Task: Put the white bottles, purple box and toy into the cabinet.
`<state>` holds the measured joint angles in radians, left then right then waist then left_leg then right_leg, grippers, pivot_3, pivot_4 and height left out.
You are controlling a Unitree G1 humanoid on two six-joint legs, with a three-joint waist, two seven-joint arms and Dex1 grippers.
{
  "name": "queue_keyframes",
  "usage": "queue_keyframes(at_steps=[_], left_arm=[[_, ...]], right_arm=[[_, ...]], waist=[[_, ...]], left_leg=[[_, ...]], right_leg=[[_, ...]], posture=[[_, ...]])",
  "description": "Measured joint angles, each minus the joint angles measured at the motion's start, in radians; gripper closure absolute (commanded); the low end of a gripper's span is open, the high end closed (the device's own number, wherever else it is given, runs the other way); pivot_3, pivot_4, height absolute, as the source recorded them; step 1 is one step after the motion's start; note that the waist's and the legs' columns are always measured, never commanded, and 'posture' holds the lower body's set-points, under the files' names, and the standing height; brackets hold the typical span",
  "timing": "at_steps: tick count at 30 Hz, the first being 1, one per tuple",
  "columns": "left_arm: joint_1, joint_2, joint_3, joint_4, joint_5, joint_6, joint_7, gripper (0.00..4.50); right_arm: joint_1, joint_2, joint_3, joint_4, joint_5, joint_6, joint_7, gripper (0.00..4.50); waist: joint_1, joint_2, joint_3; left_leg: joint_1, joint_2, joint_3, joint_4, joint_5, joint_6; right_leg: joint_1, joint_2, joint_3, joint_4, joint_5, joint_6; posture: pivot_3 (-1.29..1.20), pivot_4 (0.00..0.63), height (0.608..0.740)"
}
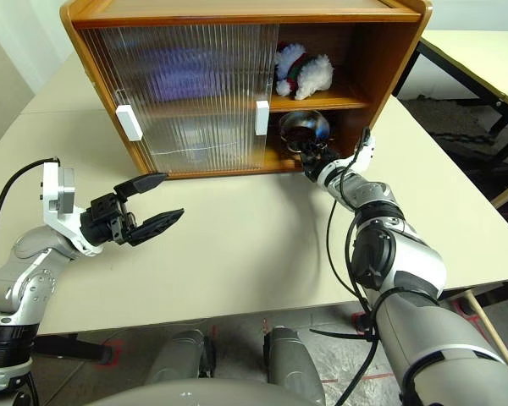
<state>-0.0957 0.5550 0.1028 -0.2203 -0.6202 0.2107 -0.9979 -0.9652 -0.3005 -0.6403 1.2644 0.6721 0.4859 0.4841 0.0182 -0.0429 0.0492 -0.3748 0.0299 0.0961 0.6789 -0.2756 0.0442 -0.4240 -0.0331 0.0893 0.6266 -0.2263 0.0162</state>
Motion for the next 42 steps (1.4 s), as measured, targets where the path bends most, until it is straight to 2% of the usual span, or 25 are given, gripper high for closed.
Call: queue_keyframes(at_steps=[3,9,13,18,20,23,27,33,42], left_arm=[[0.0,0.0,-0.004,0.0,0.0,0.0,-0.001,0.0],[0.019,0.0,-0.004,-0.001,0.0,-0.005,-0.007,0.0],[0.028,0.001,0.001,0.0,0.0,-0.013,-0.009,0.0],[0.03,0.002,0.003,0.0,0.0,-0.02,-0.012,0.0],[0.032,0.003,0.004,0.001,0.0,-0.021,-0.013,0.0],[0.031,0.004,0.004,0.002,0.0,-0.021,-0.019,0.0],[0.016,0.004,0.003,0.005,0.0,-0.021,-0.024,0.0],[-0.011,0.005,0.004,0.007,0.0,-0.019,-0.024,0.0],[-0.019,0.007,0.002,0.005,0.0,0.001,-0.011,0.0]], right_arm=[[0.0,0.0,0.031,-0.004,-0.036,-0.008,0.029,0.03],[0.05,-0.027,0.219,-0.144,-0.149,0.105,0.195,0.03],[0.2,-0.083,0.309,-0.451,-0.152,0.292,0.254,0.03],[0.368,-0.114,0.311,-0.897,-0.029,0.591,0.225,0.03],[0.412,-0.131,0.31,-1.017,0.01,0.68,0.21,0.03],[0.462,-0.1,0.297,-1.165,0.072,0.762,0.176,0.66],[0.47,0.011,0.298,-1.283,0.139,0.792,0.118,2.13],[0.409,0.126,0.313,-1.278,0.123,0.692,0.024,4.41],[0.239,0.226,0.326,-1.041,0.007,0.339,-0.055,4.47]], waist=[[0.0,0.0,0.0],[0.001,0.002,-0.001],[0.019,0.004,-0.002],[0.027,0.006,-0.004],[0.026,0.006,-0.004],[0.022,0.006,-0.004],[0.018,0.006,-0.005],[0.018,0.005,-0.007],[0.006,0.004,-0.007]], left_leg=[[0.0,0.0,0.0,0.0,0.0,0.0],[0.0,0.0,0.0,0.0,0.0,0.0],[-0.002,0.0,-0.002,0.0,0.0,0.0],[-0.002,0.0,-0.002,0.0,0.0,0.0],[-0.001,0.0,-0.001,0.0,0.0,0.0],[0.0,0.0,0.0,0.0,0.0,0.0],[0.0,0.0,0.0,0.0,0.0,0.0],[0.0,0.0,0.0,0.001,0.001,0.0],[0.0,0.0,0.0,0.0,0.0,-0.001]], right_leg=[[0.0,0.0,0.0,0.0,0.0,0.0],[0.0,0.0,0.0,0.0,0.0,0.0],[-0.001,-0.001,-0.001,0.0,0.0,0.0],[-0.002,-0.001,-0.002,0.0,0.0,0.0],[-0.002,-0.001,-0.001,0.0,0.0,0.0],[-0.001,0.0,-0.001,0.0,-0.001,0.001],[-0.001,0.001,-0.001,0.0,-0.002,0.002],[-0.001,0.0,-0.001,0.0,-0.001,0.001],[-0.002,0.0,-0.002,0.001,0.0,0.0]], posture=[[0.19,0.01,0.74],[0.2,0.009,0.74],[0.19,0.017,0.74],[0.18,0.017,0.74],[0.17,0.017,0.74],[0.16,0.011,0.74],[0.16,0.004,0.74],[0.16,0.001,0.74],[0.17,0.007,0.74]])
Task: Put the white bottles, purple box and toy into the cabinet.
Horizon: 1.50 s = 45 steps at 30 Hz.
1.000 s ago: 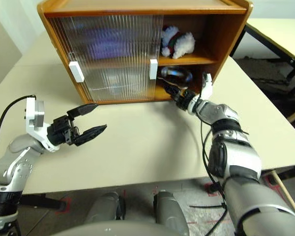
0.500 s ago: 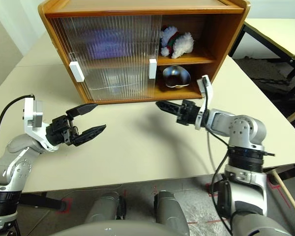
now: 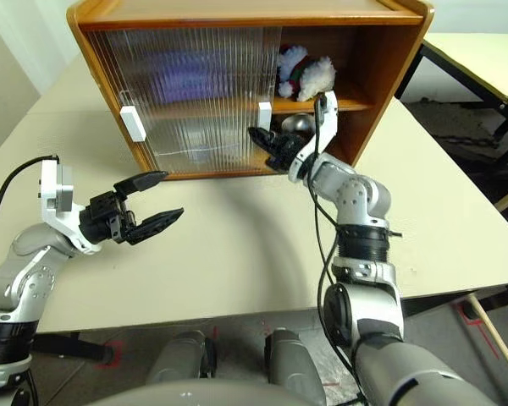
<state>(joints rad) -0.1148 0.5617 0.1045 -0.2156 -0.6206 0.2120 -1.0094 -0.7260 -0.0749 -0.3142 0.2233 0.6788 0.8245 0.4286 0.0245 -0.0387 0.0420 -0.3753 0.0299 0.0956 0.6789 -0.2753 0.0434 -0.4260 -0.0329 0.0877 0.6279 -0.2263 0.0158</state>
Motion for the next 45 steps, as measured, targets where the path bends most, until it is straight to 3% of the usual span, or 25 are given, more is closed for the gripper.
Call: queue_keyframes(at_steps=[9,17,45], left_arm=[[-0.01,-0.006,-0.007,-0.002,0.0,0.006,0.013,0.0],[-0.03,-0.023,-0.016,0.004,0.001,0.004,0.011,0.0],[-0.121,-0.044,-0.048,0.115,0.033,-0.019,-0.051,0.0]], right_arm=[[-0.027,0.015,0.02,0.056,-0.011,-0.077,-0.015,4.47],[0.014,0.02,0.023,-0.009,-0.01,-0.086,-0.05,4.47],[0.089,-0.068,-0.018,-0.036,-0.02,-0.205,-0.13,4.47]], waist=[[-0.006,0.0,0.0],[-0.008,0.0,0.0],[-0.047,0.001,-0.003]], left_leg=[[0.0,0.0,0.0,0.0,0.0,0.0],[0.0,0.0,0.0,0.0,0.0,0.0],[0.001,-0.001,0.0,0.001,0.001,0.001]], right_leg=[[0.0,-0.001,0.0,0.0,0.0,0.0],[0.0,-0.001,0.0,0.001,0.0,0.0],[0.001,-0.001,0.001,0.0,0.0,0.0]], posture=[[0.16,0.009,0.74],[0.11,0.0,0.74],[0.07,0.0,0.74]])
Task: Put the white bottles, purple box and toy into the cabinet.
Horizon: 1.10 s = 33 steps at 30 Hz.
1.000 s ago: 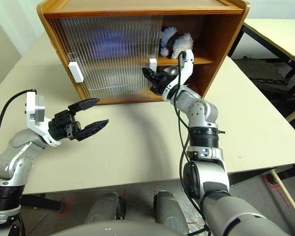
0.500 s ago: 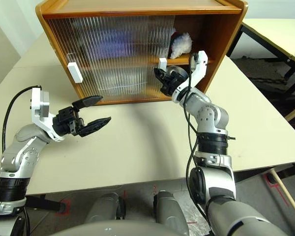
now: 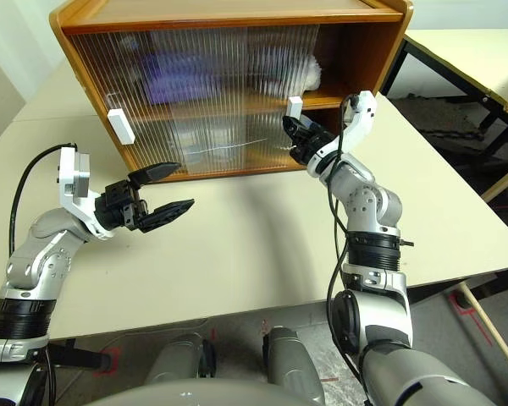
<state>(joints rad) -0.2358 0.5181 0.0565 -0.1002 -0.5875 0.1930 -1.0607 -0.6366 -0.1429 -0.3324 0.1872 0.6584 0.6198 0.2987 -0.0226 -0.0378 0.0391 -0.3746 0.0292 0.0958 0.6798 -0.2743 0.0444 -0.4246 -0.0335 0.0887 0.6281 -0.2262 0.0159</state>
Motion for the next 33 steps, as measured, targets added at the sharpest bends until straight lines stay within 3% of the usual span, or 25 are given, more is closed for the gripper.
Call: queue_keyframes(at_steps=[33], left_arm=[[0.012,-0.035,-0.002,0.006,0.014,-0.026,-0.011,0.0]], right_arm=[[-0.02,-0.094,-0.065,0.156,-0.085,-0.243,-0.089,4.47]], waist=[[-0.005,0.0,0.0]], left_leg=[[0.001,-0.001,0.0,0.0,0.002,0.002]], right_leg=[[0.001,0.0,0.002,-0.001,0.001,0.002]], posture=[[0.07,0.0,0.74]])
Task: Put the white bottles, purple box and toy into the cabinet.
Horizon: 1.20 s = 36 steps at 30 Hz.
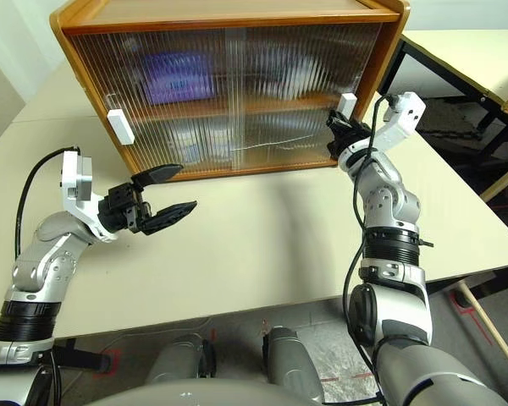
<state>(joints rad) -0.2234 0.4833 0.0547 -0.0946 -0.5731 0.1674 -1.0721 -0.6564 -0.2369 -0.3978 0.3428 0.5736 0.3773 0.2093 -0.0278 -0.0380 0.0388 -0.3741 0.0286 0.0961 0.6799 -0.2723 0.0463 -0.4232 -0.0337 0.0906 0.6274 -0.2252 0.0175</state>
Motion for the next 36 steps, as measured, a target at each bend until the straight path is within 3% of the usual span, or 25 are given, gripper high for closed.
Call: queue_keyframes(at_steps=[16,20,24,32,36], left_arm=[[-0.013,0.006,0.002,0.032,0.008,-0.004,-0.009,0.0],[-0.011,0.006,0.002,0.017,0.008,0.009,0.008,0.0],[0.001,0.007,0.002,-0.026,0.007,0.027,0.031,0.0],[0.09,0.031,0.073,-0.063,-0.018,0.048,0.076,0.0],[0.134,0.037,0.162,-0.083,-0.049,0.057,0.123,0.0]], right_arm=[[0.016,0.003,-0.024,-0.023,0.008,-0.021,-0.014,4.47],[0.02,-0.002,-0.032,-0.034,0.044,-0.007,0.037,4.47],[0.075,-0.038,-0.013,-0.102,0.088,0.055,0.146,3.15],[0.276,-0.168,-0.002,-0.198,0.19,0.103,0.513,0.18],[0.318,-0.261,-0.026,-0.048,0.163,-0.001,0.674,0.01]], waist=[[-0.008,0.0,0.0],[-0.008,0.0,0.0],[-0.006,0.001,0.0],[0.0,0.001,0.0],[0.006,0.0,0.0]], left_leg=[[0.0,0.0,0.0,0.0,0.0,0.0],[0.0,0.0,0.0,0.0,0.0,0.0],[0.0,0.0,-0.001,0.0,0.0,0.0],[0.001,0.0,-0.001,0.0,0.0,0.0],[0.005,0.0,-0.001,0.0,0.0,0.0]], right_leg=[[0.0,0.0,0.0,0.0,0.0,0.0],[0.0,0.0,0.0,0.0,0.0,0.001],[0.0,0.0,0.0,0.0,0.0,0.001],[0.002,0.0,-0.001,-0.001,-0.001,0.002],[0.007,0.0,-0.001,-0.002,-0.002,0.004]], posture=[[0.08,0.0,0.74],[0.1,0.0,0.74],[0.12,0.0,0.74],[0.13,0.0,0.74],[0.13,0.0,0.74]])
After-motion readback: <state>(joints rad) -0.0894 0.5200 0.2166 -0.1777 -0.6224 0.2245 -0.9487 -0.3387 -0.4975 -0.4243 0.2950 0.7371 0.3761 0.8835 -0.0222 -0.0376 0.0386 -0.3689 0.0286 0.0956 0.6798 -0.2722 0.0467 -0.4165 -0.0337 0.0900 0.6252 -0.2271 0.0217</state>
